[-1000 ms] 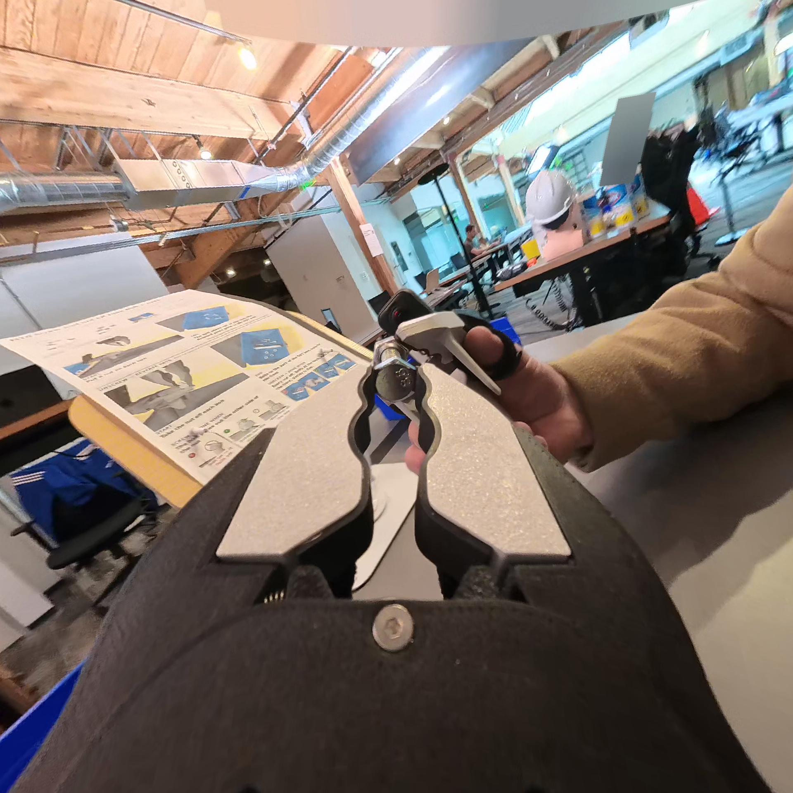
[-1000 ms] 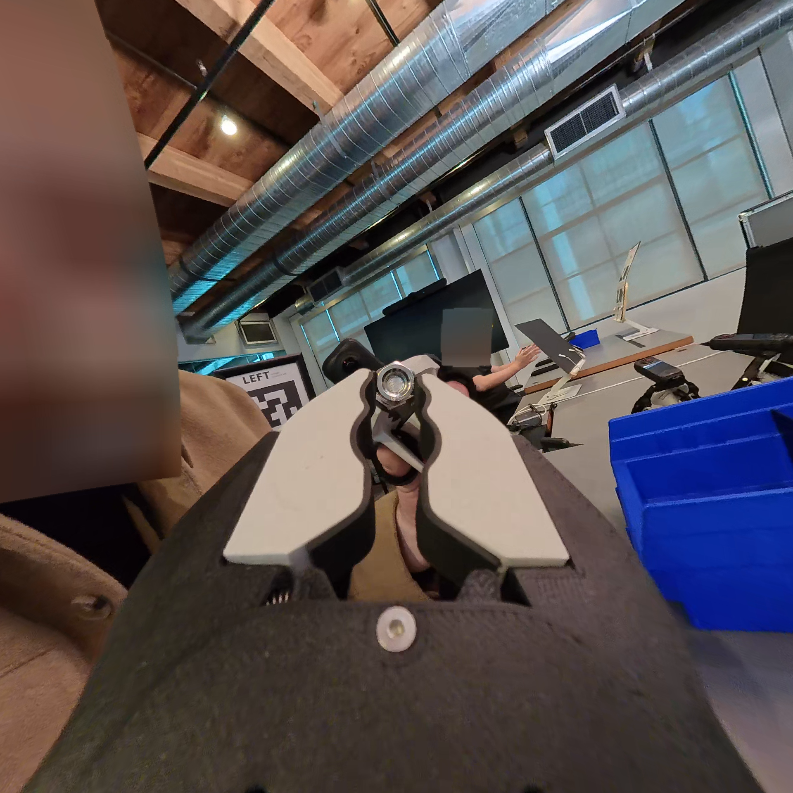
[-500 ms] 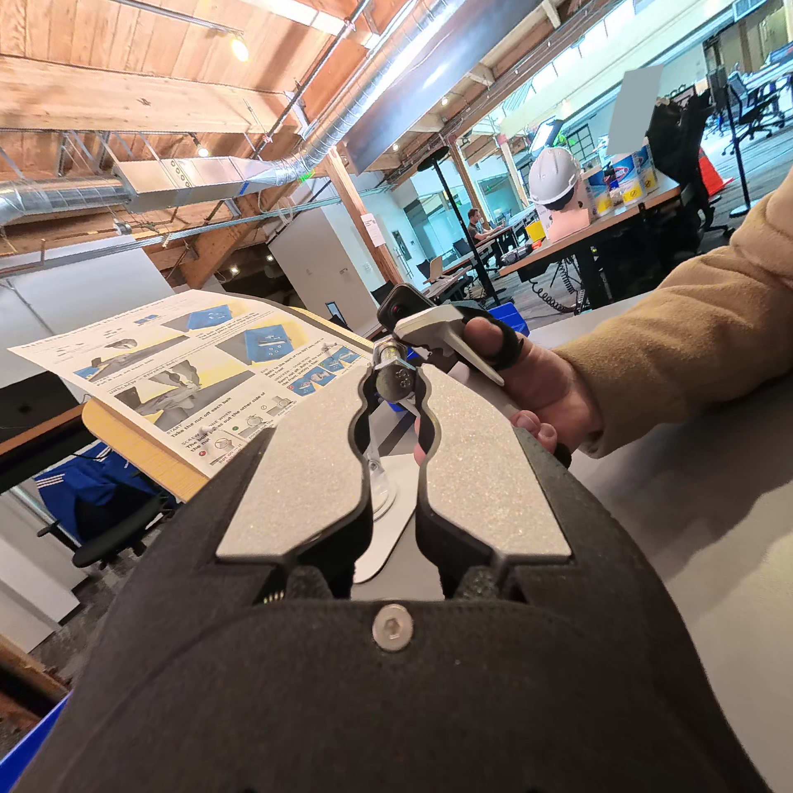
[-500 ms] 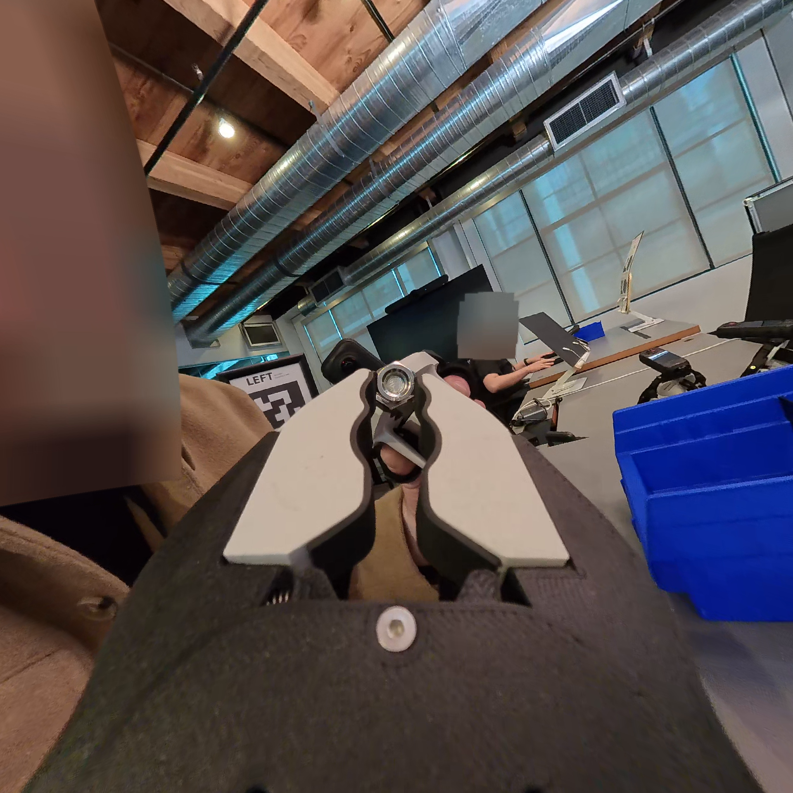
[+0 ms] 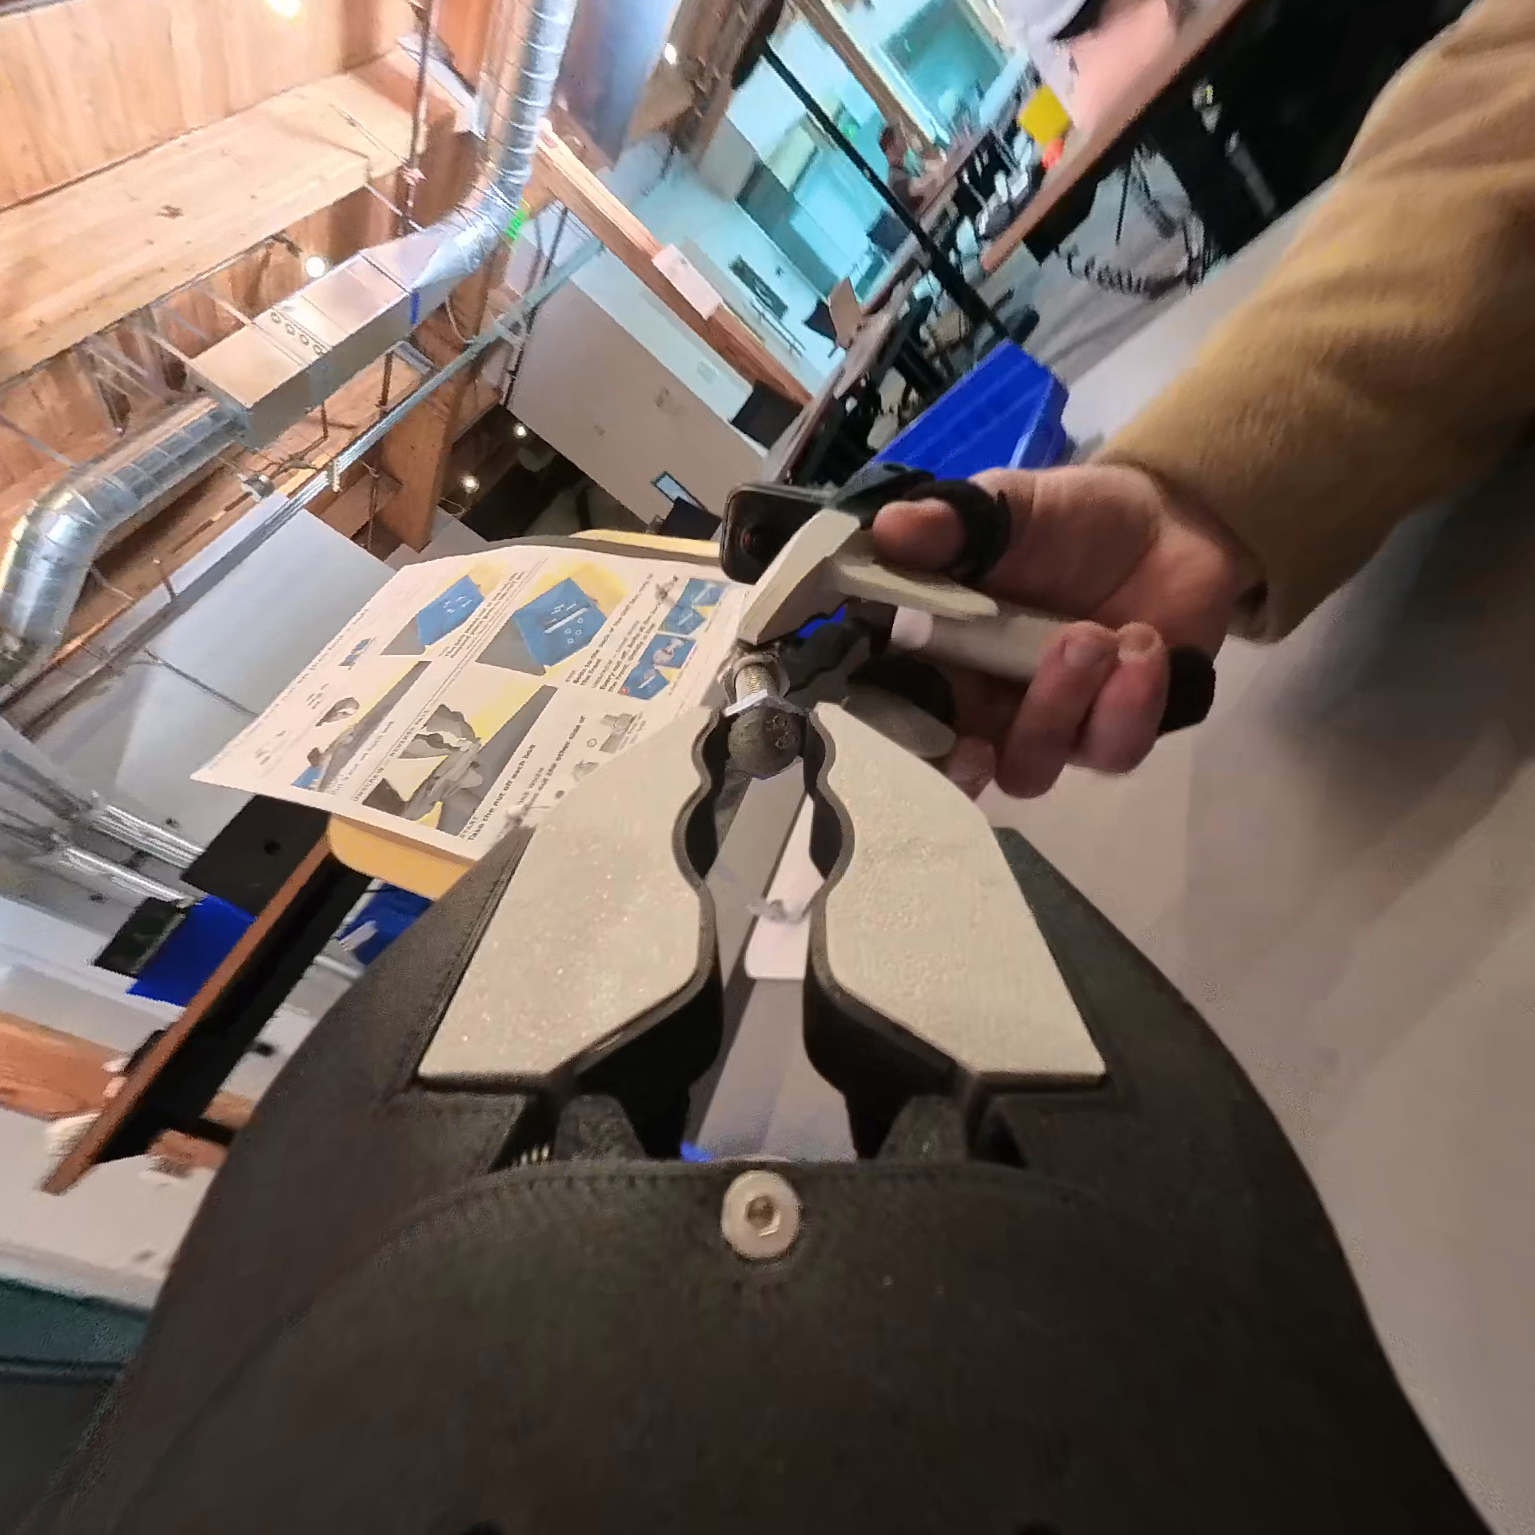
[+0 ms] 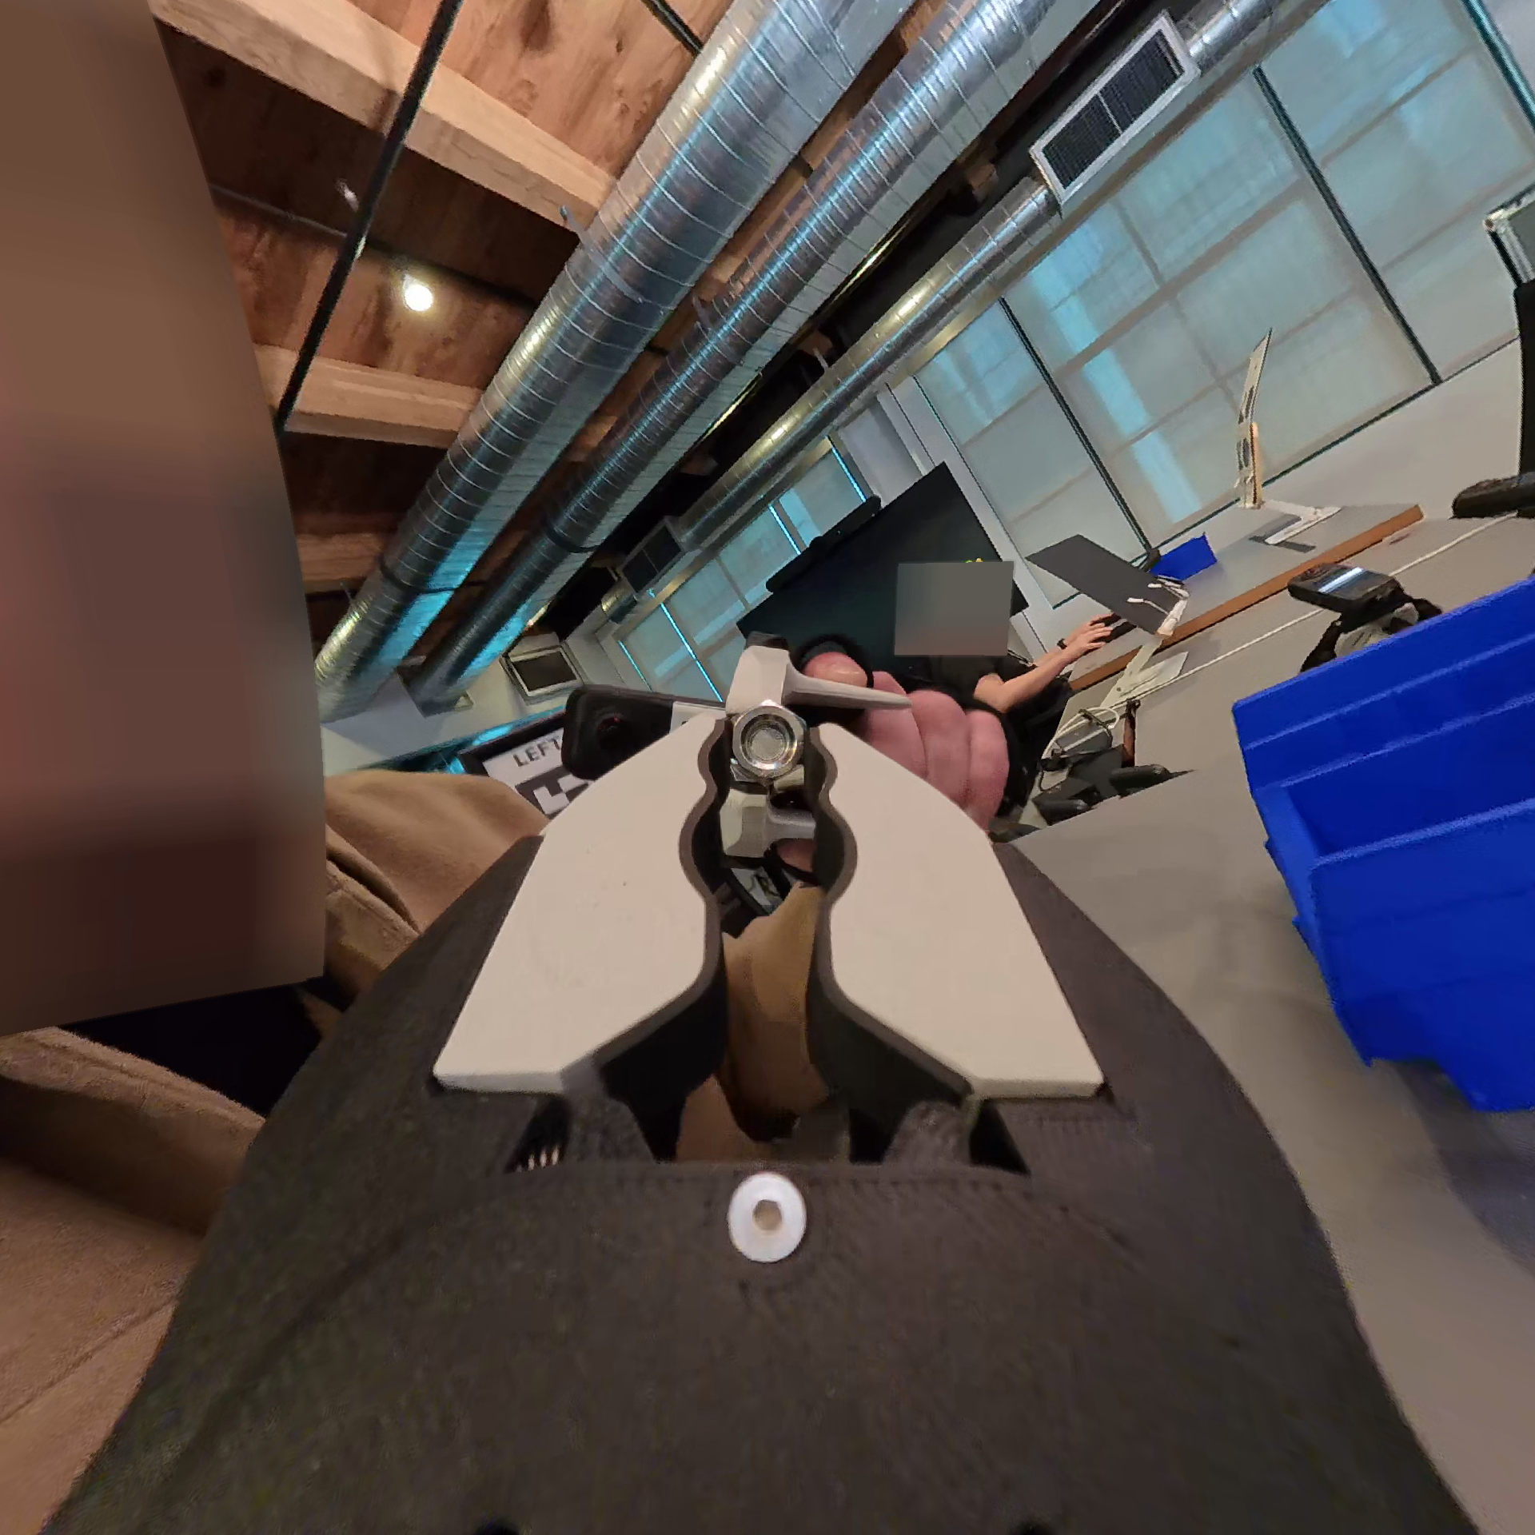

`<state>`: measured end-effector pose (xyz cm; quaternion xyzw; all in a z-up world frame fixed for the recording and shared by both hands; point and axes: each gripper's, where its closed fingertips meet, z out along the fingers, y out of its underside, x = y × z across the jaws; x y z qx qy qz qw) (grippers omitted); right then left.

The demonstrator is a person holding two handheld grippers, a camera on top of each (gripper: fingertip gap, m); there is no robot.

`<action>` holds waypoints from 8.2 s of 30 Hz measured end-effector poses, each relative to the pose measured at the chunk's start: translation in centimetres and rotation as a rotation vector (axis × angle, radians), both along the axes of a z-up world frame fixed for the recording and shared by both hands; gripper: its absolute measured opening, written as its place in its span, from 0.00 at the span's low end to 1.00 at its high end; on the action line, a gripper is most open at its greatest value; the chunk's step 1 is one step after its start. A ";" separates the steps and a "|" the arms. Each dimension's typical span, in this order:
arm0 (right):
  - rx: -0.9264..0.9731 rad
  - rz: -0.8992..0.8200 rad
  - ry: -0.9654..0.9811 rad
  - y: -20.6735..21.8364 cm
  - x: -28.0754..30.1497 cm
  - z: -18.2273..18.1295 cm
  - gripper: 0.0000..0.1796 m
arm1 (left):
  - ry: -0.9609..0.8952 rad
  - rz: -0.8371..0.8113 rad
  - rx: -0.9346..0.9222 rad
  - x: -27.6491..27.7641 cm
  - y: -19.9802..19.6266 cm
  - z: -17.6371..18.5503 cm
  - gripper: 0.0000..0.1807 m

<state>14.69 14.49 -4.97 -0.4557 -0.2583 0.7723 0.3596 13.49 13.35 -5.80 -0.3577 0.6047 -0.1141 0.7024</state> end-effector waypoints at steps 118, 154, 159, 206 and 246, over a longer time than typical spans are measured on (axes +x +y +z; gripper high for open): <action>0.529 -0.116 -0.132 -2.9 0.7 0.1 0.21 | -0.122 -0.259 -0.254 0.6 -1.1 0.3 0.09; 0.679 -0.055 -0.248 -4.7 -0.7 -2.0 0.09 | -0.175 -0.326 -0.318 0.3 -1.6 1.0 0.09; 0.636 -0.190 -0.162 -3.2 0.2 0.0 0.21 | -0.155 -0.327 -0.322 0.8 -1.8 0.6 0.09; 0.641 -0.239 -0.216 -2.4 -0.1 -0.4 0.10 | -0.167 -0.305 -0.345 1.4 -1.1 0.3 0.32; -0.085 -0.892 -1.841 12.4 48.8 -15.5 0.10 | -0.179 -0.024 -0.460 -1.7 5.8 -2.4 0.05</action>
